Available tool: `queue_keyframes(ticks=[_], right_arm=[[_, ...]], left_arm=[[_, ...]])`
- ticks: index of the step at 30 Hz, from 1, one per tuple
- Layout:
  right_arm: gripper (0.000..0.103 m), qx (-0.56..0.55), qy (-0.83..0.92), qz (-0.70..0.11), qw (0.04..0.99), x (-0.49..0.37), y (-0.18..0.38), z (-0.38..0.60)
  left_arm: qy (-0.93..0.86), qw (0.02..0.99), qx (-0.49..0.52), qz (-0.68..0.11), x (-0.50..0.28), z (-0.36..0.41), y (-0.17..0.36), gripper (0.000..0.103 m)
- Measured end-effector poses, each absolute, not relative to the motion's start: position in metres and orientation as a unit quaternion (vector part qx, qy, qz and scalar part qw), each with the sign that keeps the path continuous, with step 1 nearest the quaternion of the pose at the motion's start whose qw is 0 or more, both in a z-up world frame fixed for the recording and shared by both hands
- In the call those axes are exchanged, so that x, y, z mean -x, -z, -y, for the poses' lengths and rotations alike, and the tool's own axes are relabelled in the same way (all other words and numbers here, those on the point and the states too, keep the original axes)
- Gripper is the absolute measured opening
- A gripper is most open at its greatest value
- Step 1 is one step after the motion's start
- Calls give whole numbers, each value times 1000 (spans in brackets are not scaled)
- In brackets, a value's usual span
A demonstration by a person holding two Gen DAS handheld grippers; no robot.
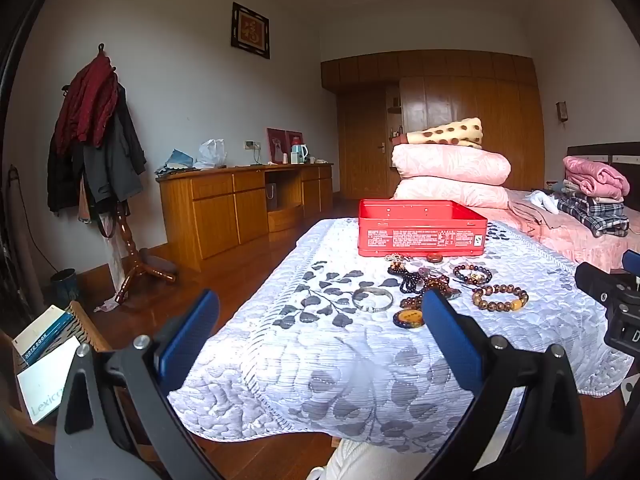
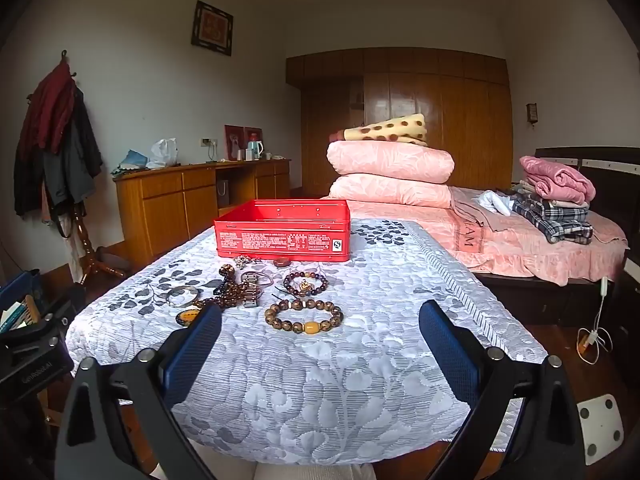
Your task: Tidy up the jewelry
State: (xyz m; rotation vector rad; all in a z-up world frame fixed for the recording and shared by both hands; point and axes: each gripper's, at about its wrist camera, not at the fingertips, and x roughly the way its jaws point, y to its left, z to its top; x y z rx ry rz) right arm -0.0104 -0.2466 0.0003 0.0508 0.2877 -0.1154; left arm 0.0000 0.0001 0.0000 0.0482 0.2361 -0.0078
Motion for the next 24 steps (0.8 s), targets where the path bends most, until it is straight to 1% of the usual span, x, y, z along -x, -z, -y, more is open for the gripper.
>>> queue_keyframes(ticks=[24], right_arm=[[97,-26,57,-142,988,9,1,247]], left_arm=[[1,993,-23,-117,-1,1,4,98]])
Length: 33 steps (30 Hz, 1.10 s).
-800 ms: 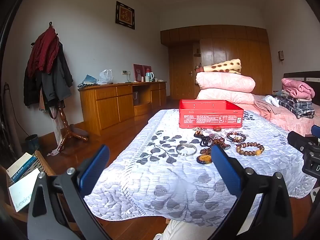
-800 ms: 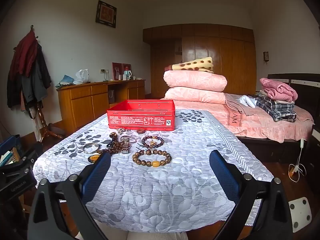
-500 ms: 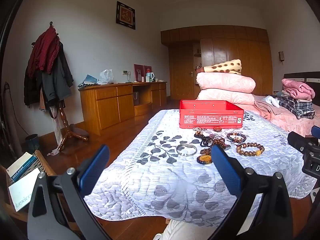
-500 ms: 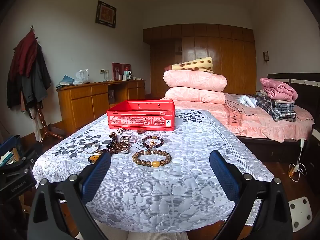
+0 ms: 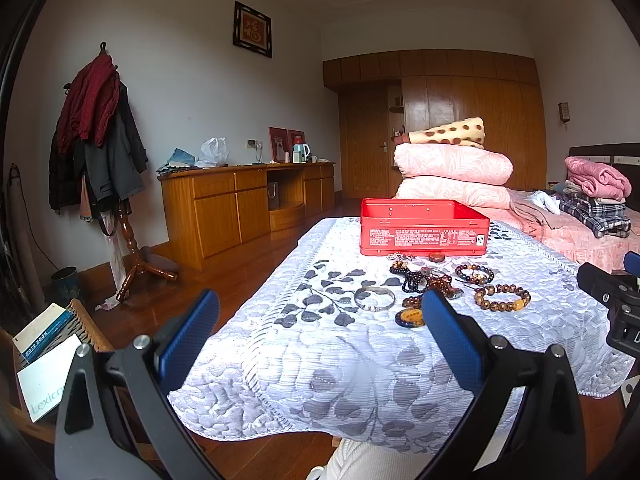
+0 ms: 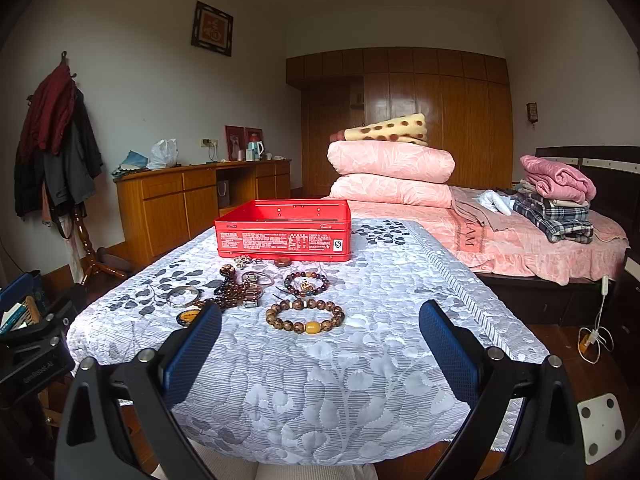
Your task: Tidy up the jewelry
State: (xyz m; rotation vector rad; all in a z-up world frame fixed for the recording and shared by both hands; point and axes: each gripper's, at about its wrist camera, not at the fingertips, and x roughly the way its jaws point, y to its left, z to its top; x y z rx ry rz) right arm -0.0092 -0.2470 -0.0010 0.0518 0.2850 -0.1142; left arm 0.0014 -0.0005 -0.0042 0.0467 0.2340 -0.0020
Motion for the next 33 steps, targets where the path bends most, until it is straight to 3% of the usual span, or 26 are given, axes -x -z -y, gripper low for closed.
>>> queue_keyframes(ticks=[33], right_arm=[[97,-27,57,-142,988,9,1,247]], left_arm=[[1,993,-23,-118,-1,-1,3,98]])
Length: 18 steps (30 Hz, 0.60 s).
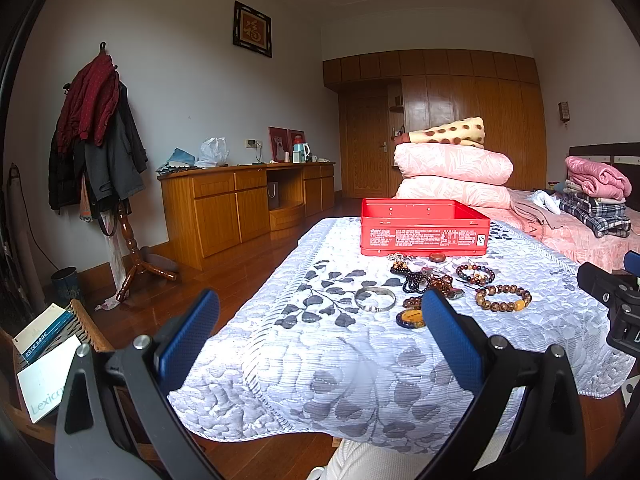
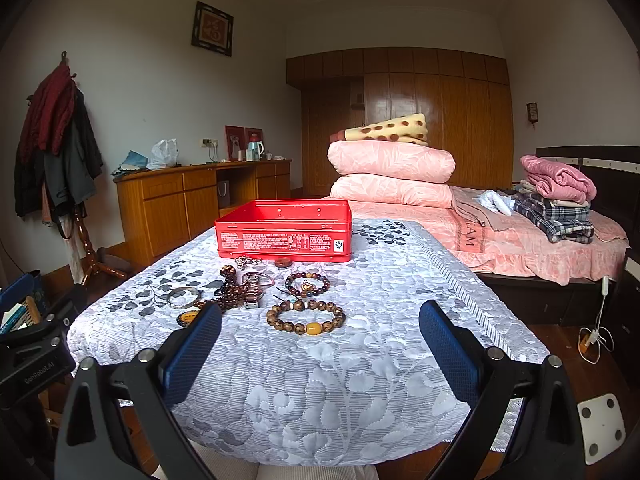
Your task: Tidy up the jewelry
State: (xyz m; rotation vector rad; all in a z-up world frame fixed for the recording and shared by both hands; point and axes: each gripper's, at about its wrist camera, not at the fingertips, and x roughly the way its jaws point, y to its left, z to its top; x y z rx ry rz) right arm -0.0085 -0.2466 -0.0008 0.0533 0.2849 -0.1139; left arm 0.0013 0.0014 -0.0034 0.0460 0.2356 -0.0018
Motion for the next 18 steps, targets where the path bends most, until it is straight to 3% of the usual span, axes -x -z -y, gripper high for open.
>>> queue_keyframes(ticks=[18], right_arm=[[97,-27,57,-143,988,7,2,247]], left_arm=[[0,993,-22,-119,-3,-3,5,98]])
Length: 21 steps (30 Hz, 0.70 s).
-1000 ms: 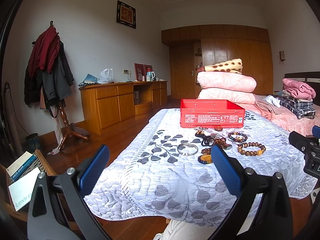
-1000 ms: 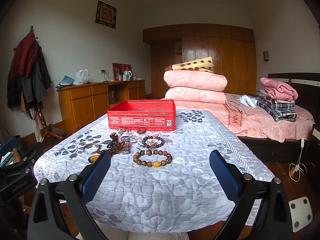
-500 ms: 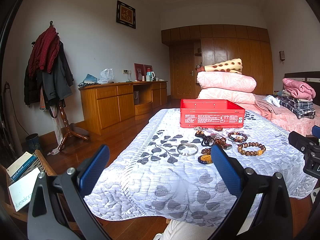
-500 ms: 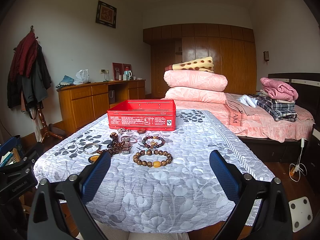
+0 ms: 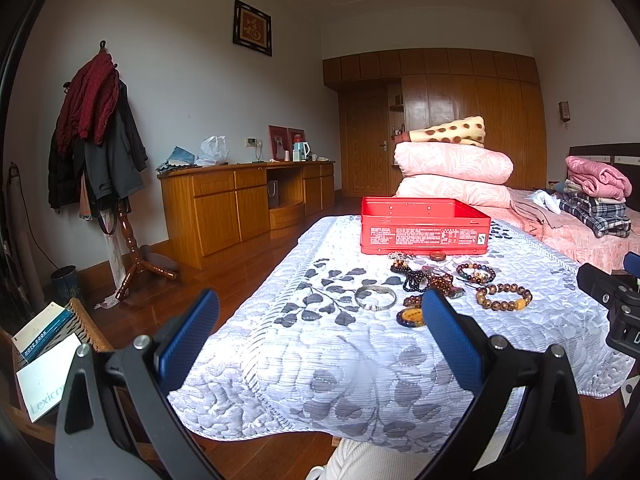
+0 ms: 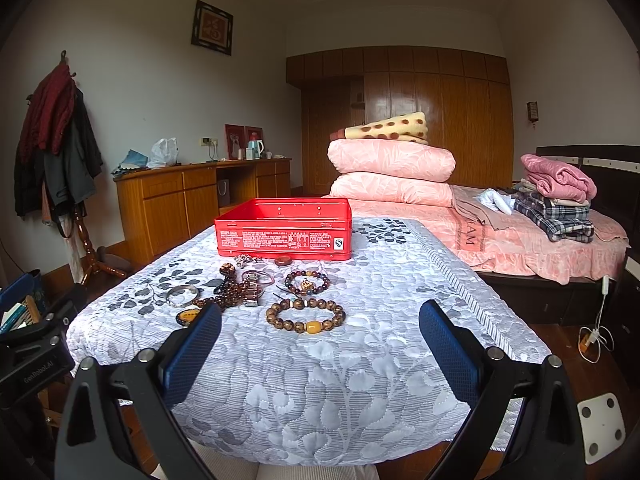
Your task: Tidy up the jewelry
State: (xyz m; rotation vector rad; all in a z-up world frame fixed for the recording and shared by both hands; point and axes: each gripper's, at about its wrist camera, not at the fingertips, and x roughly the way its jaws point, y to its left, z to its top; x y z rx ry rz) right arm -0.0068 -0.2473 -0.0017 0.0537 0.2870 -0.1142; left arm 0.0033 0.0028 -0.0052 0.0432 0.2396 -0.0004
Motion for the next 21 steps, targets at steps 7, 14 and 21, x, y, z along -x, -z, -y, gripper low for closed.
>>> queue_keyframes(ticks=[7,14,21], right_arm=[[97,-27,57,-143,988,4,-1,243],[97,-32,53,-149,987,-4,12,252],[97,-41,37,-171,984,-23,22,256]], left_arm=[[0,992,-22,-122,-6,-2,7,98],[3,991,-20,-131,-17,-2,12,98],[7,990,-17,-141,-35,-3,20,98]])
